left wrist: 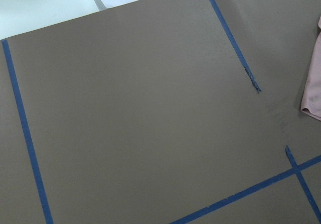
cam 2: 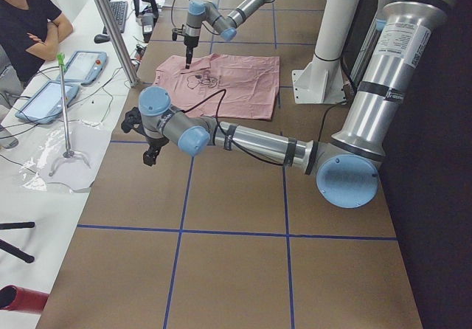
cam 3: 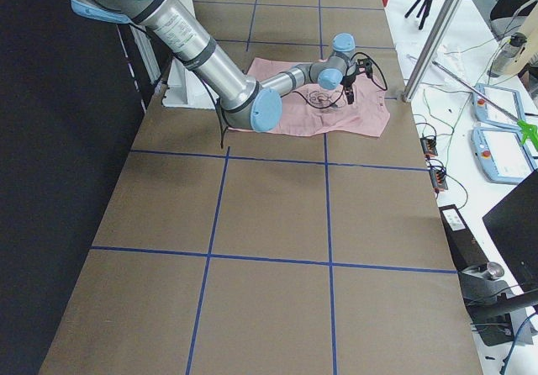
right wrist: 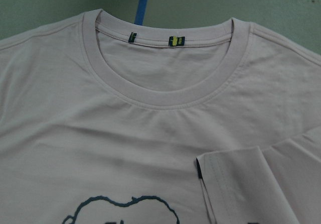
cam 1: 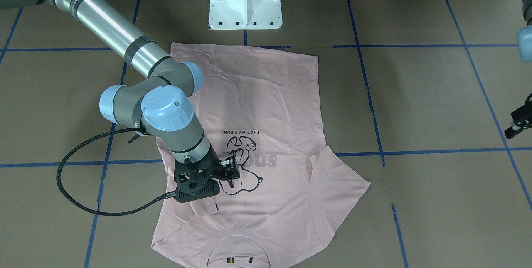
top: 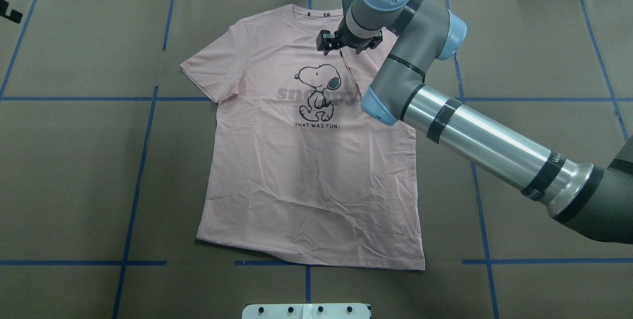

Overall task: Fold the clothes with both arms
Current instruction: 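Fold the held sleeve inward toward the collar with the right gripper, then withdraw the right gripper while the left gripper moves to the other sleeve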

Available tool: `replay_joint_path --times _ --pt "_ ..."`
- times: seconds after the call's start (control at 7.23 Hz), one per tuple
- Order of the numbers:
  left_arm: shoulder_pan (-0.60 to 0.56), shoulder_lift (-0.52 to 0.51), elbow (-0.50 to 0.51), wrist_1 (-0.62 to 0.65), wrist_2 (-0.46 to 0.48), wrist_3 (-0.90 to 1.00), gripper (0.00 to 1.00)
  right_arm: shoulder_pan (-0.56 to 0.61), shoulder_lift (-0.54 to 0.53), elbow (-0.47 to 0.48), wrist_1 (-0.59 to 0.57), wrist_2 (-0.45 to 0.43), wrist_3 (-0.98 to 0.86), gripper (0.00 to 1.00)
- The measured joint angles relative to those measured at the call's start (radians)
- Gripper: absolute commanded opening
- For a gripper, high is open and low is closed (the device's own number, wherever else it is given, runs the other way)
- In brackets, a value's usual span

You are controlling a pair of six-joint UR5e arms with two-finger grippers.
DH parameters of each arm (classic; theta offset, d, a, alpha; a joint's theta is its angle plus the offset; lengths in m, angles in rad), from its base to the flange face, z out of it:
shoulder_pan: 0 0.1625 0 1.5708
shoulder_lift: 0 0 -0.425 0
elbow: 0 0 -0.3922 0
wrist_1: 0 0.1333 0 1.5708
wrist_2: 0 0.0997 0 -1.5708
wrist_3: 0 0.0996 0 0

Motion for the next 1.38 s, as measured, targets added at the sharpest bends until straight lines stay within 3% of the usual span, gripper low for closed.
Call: replay_joint_path --times 0.42,0.55,0.83,1.38 --pt "0.282 -0.089 -0.022 -0.066 0.297 -0.494 1.0 0.075 -0.096 0.351 -0.466 0.137 0.028 1.0" --pt "0.372 -0.103 -0.008 -0.111 0.402 -0.632 0.99 0.114 -0.167 0.462 -0.558 0.171 0.018 1.0" --pt "0.468 -0.161 0.082 -0.16 0.537 -0.753 0.94 0.19 -0.284 0.573 -0.617 0.223 -0.094 1.0" --pt "0.532 -0.248 0.286 -0.278 0.627 -0.778 0.83 0.257 -0.355 0.592 -0.618 0.273 -0.225 1.0"
